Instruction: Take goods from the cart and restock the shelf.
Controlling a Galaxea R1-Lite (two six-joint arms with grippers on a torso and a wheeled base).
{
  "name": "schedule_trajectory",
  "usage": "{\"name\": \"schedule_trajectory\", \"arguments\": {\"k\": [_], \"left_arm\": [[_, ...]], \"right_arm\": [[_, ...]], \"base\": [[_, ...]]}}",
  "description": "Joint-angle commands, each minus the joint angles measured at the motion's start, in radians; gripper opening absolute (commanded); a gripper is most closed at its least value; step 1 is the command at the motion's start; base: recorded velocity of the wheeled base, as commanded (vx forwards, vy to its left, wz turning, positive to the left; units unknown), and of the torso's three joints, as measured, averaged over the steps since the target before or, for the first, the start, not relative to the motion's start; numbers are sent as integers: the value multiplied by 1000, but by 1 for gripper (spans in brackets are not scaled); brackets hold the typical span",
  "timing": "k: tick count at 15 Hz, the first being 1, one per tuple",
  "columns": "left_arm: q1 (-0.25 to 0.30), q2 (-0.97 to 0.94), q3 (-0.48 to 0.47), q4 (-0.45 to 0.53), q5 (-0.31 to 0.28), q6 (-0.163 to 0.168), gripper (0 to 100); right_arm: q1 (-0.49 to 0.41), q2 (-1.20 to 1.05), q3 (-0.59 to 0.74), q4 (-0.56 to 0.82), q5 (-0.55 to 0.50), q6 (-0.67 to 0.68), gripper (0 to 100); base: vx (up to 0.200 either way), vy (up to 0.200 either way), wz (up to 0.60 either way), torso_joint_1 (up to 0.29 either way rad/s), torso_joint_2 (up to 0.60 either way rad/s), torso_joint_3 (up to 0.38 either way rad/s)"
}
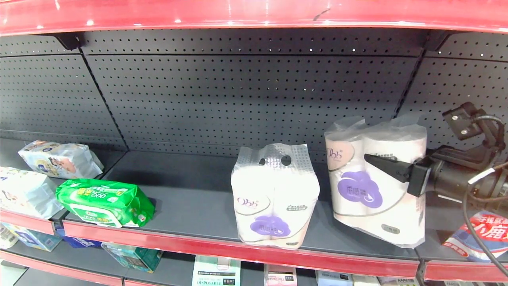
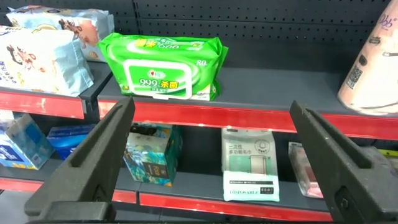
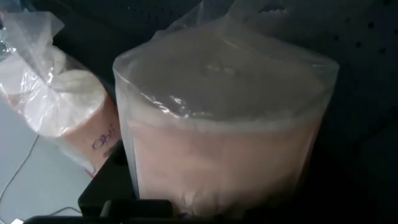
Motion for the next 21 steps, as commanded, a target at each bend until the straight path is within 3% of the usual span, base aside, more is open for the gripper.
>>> {"name": "schedule_trajectory", "arguments": {"k": [1,9,14,21], "left_arm": [[0,0,0,0,0,0,100],[0,0,-1,0,0,0,100],[0,0,0,0,0,0,100],[0,0,0,0,0,0,100]], "right_arm": [[1,112,-37,-33,22,0,0],[1,346,-197,-145,144,2,0],[-24,470,-258,-266,289,2,0],[-1,613,-315,-394,298,-19,0]], "base": [[0,0,0,0,0,0],[0,0,0,0,0,0],[0,0,0,0,0,0],[0,0,0,0,0,0]]}}
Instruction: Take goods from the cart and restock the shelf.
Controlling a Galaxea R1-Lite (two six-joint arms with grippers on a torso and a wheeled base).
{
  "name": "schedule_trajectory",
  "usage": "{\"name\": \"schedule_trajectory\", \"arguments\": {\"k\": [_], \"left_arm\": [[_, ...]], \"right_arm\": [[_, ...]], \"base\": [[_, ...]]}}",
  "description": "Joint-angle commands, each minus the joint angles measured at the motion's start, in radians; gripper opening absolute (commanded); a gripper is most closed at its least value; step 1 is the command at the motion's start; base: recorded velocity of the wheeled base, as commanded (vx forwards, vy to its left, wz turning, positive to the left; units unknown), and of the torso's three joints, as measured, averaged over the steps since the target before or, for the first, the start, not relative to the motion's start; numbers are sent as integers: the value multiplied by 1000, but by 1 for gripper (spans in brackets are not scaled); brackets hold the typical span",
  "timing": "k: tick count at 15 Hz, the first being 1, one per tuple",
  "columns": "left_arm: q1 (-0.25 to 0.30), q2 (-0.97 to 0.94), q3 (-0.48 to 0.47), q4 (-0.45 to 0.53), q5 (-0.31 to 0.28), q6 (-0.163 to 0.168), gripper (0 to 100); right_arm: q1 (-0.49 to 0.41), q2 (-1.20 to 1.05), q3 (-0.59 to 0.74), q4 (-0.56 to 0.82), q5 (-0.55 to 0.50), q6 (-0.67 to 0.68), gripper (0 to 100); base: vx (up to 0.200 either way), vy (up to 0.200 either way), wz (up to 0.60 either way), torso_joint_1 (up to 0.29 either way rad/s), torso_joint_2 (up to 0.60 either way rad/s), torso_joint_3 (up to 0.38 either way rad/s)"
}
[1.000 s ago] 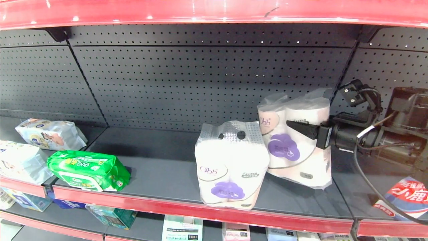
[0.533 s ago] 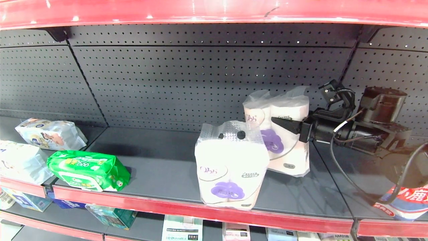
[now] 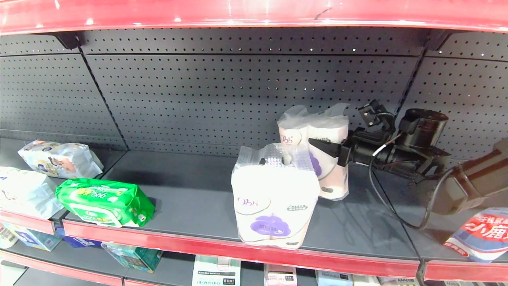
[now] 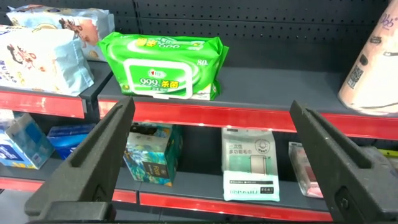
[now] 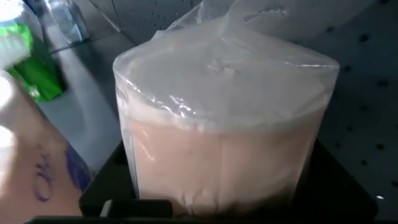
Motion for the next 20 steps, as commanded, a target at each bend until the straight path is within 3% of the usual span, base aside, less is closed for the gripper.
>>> {"name": "schedule_trajectory", "arguments": {"k": [1,4,7,11,20], "left_arm": [[0,0,0,0,0,0,100],[0,0,0,0,0,0,100],[0,0,0,0,0,0,100],[0,0,0,0,0,0,100],[0,0,0,0,0,0,100]], "right_arm": [[-3,55,0,-2,2,-8,0],[-21,86,3,-23,14,-79,0],[-60,78,26,-17,90,-174,0],[-89,50,40,-12,139,-180,0],[-113,63,67,-14,450,-257,0]], "base": [[0,0,0,0,0,0],[0,0,0,0,0,0],[0,0,0,0,0,0],[0,0,0,0,0,0],[0,0,0,0,0,0]]}}
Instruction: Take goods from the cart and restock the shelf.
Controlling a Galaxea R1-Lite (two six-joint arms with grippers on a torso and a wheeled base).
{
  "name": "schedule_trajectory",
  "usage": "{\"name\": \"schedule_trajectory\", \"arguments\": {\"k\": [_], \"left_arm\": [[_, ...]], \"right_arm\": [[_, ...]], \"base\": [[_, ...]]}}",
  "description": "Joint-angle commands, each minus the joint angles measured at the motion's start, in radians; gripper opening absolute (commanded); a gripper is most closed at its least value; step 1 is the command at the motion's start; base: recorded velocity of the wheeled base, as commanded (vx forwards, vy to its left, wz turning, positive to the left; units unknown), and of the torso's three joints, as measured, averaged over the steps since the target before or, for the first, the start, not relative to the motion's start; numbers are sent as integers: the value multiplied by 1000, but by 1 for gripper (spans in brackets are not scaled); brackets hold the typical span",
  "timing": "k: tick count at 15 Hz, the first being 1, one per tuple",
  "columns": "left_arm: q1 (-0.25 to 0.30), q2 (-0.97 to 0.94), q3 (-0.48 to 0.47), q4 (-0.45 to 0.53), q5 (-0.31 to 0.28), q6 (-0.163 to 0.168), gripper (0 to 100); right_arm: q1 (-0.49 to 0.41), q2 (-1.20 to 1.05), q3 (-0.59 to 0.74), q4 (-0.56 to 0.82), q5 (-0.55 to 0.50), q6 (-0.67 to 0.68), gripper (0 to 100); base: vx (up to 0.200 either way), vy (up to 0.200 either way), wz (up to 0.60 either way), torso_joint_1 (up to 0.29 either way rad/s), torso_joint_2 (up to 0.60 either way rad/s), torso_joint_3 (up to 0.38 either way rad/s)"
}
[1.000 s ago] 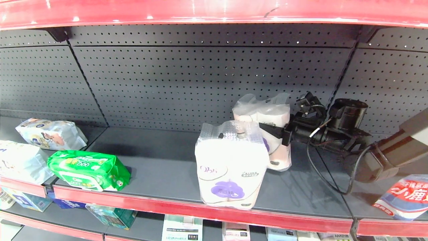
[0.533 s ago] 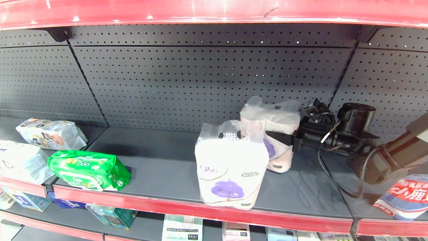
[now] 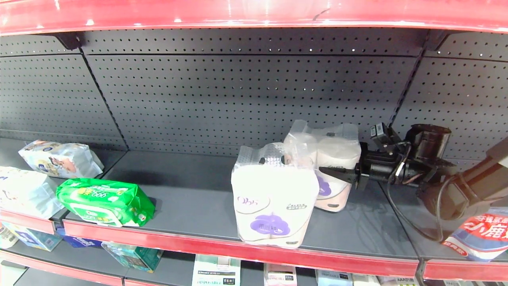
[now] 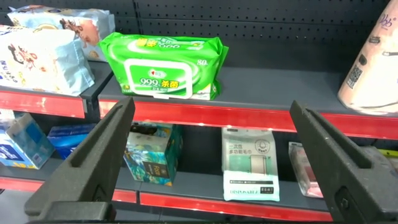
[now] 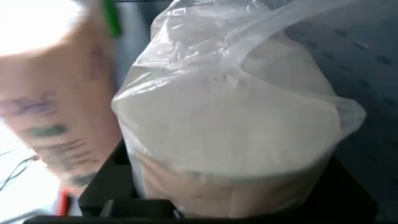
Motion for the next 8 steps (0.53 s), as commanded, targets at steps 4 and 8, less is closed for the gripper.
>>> {"name": "schedule_trajectory", "arguments": {"k": [4,8], "left_arm": [[0,0,0,0,0,0,100],[0,0,0,0,-1,0,100]], "right_arm": [[40,31,-3,-2,5,-41,0],[58,67,-27,-8,0,-65,0]], "base": [[0,0,0,0,0,0],[0,0,0,0,0,0]]}}
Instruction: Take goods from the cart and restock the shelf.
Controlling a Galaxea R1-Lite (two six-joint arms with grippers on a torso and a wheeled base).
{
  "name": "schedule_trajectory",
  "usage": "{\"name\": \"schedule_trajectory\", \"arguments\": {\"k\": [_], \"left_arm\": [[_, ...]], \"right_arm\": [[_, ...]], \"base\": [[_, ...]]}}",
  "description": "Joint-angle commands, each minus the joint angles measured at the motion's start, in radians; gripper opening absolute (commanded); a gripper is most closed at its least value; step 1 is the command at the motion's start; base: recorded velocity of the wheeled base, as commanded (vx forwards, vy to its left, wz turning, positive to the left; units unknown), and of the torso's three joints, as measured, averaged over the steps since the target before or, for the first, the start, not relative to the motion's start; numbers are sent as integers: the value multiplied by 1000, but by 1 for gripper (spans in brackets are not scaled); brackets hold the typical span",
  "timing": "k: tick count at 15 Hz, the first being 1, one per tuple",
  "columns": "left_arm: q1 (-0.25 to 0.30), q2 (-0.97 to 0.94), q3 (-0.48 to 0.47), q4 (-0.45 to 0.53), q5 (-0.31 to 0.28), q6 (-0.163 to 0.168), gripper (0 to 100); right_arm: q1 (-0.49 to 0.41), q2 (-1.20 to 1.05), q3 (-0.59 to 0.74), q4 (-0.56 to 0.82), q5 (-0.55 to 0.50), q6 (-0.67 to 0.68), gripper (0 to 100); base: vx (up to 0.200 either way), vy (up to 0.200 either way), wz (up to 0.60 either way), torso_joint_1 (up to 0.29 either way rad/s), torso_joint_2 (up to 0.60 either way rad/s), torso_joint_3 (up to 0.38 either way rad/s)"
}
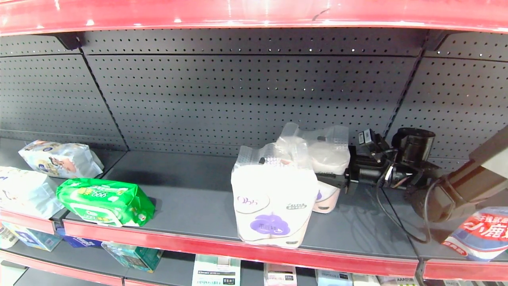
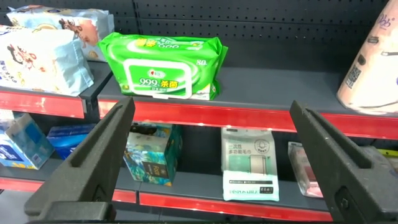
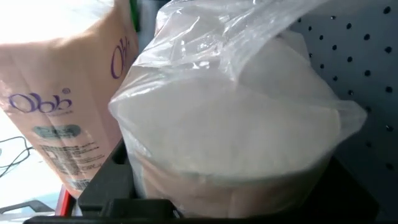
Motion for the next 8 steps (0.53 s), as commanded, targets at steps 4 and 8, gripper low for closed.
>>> {"name": "schedule_trajectory", "arguments": {"k": [4,8], "left_arm": [[0,0,0,0,0,0,100],[0,0,0,0,0,0,100]], "right_arm": [[27,61,-57,0,-5,-17,0],[42,67,-86,2,-10,-11,0]], "base": [[0,0,0,0,0,0],[0,0,0,0,0,0]]}}
